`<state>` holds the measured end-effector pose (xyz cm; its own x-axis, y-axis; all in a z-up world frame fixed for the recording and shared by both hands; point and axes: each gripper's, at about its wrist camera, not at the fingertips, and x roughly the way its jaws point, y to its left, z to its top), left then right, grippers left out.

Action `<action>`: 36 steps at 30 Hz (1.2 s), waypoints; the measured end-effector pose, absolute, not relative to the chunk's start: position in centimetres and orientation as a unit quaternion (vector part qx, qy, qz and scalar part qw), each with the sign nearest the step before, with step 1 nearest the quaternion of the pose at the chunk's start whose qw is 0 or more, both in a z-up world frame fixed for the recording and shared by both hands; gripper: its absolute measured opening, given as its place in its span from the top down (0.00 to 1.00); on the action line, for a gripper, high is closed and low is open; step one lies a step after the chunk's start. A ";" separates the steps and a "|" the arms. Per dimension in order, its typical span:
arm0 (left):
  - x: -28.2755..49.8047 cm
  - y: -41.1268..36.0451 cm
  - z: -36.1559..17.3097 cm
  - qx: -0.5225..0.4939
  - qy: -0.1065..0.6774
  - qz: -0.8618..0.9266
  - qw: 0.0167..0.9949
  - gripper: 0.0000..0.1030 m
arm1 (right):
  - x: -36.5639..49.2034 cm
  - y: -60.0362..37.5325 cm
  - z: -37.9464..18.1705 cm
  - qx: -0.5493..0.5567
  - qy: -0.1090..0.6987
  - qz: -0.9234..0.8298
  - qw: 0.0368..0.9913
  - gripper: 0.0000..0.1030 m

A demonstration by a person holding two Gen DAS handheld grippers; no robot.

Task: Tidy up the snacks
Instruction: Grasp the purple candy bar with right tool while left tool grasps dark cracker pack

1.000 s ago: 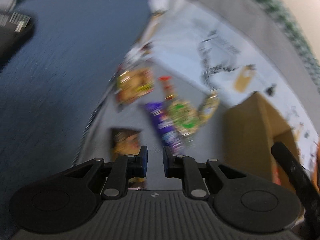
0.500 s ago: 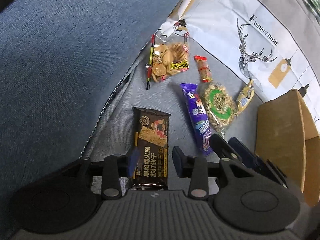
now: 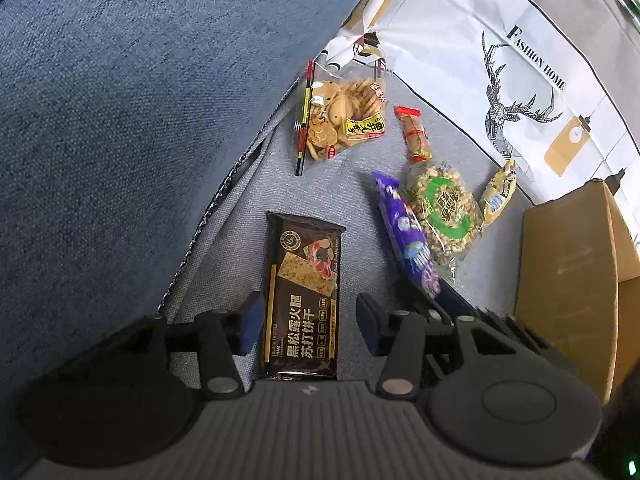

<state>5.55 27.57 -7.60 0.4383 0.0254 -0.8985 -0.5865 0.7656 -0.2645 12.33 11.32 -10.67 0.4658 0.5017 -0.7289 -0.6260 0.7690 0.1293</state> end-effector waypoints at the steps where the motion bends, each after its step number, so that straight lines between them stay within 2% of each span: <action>1: 5.5 27.6 -7.6 -0.283 0.494 0.191 0.799 0.45 | 12.0 11.2 -10.3 -0.081 0.393 0.331 0.854 0.74; 12: 5.5 26.8 -7.9 -0.246 0.512 0.172 0.805 0.45 | 6.6 5.2 -6.6 -0.104 0.435 0.283 0.848 0.74; 18: 5.9 26.0 -8.4 -0.206 0.528 0.176 0.805 0.42 | 1.1 2.0 -7.8 -0.089 0.425 0.272 0.859 0.74; 21: 6.2 25.5 -8.8 -0.187 0.536 0.175 0.804 0.42 | 1.5 2.4 -8.4 -0.082 0.425 0.273 0.859 0.72; 24: 6.6 25.3 -9.0 -0.175 0.539 0.174 0.805 0.42 | 1.9 2.7 -9.0 -0.083 0.420 0.291 0.855 0.65; 36: 7.3 24.2 -9.8 -0.137 0.551 0.168 0.806 0.43 | 2.0 4.6 -10.3 -0.098 0.404 0.318 0.852 0.62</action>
